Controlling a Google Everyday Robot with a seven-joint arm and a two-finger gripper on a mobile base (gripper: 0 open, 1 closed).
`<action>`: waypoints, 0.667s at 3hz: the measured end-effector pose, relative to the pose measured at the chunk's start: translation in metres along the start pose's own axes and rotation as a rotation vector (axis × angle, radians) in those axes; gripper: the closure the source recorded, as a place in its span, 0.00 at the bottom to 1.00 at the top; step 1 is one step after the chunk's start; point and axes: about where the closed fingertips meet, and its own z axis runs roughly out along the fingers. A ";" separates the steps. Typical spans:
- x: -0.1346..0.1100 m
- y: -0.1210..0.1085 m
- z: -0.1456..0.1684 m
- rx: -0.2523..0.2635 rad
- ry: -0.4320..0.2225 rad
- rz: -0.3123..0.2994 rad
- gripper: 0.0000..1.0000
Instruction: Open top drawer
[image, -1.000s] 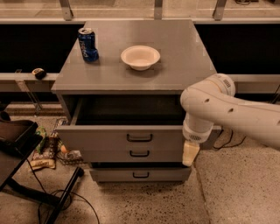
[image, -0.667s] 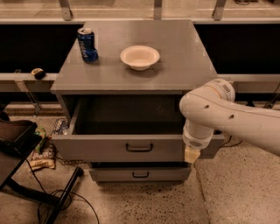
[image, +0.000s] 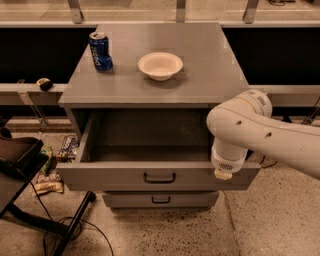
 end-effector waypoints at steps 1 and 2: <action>0.008 0.006 -0.007 0.008 0.013 0.014 1.00; 0.008 0.006 -0.011 0.008 0.013 0.014 1.00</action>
Offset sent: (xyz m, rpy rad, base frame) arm -0.2828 -0.0823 0.0640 -0.3479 0.1255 -0.1984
